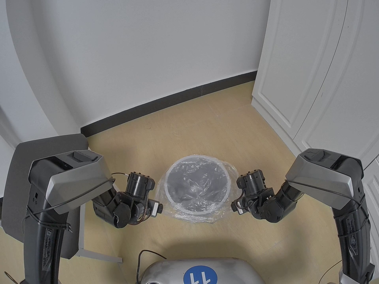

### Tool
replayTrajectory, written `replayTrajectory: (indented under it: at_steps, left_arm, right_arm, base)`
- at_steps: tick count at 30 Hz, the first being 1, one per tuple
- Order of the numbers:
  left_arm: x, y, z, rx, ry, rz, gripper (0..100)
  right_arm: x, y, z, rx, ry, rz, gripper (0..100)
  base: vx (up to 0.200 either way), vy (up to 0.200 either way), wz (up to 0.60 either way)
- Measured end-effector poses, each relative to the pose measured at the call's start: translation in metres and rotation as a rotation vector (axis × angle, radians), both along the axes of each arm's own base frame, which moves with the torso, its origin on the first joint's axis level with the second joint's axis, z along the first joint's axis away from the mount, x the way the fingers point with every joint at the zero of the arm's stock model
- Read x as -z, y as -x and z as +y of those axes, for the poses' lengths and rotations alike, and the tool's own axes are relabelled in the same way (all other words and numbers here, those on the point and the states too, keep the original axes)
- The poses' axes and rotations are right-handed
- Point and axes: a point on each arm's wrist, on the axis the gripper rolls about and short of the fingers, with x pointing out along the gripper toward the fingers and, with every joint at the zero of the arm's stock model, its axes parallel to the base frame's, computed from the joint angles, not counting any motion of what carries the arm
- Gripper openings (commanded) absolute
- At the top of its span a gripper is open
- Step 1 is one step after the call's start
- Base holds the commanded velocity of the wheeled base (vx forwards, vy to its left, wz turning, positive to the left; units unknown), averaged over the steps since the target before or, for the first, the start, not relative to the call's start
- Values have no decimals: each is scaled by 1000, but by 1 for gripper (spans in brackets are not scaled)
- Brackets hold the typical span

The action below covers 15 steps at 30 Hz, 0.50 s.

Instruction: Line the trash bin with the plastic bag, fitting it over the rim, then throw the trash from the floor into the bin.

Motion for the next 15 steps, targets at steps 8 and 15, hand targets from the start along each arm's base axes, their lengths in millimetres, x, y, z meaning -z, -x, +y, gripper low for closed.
replayTrajectory:
  at_steps: [8, 15]
  left_arm:
    - [11, 15, 7, 43, -68, 61, 100]
    - [13, 12, 8, 49, -82, 66, 100]
  right_arm:
    - [7, 9, -3, -5, 22, 37, 100]
    - [13, 9, -7, -12, 49, 56, 100]
  base:
    - [0, 0, 0]
    - [0, 0, 0]
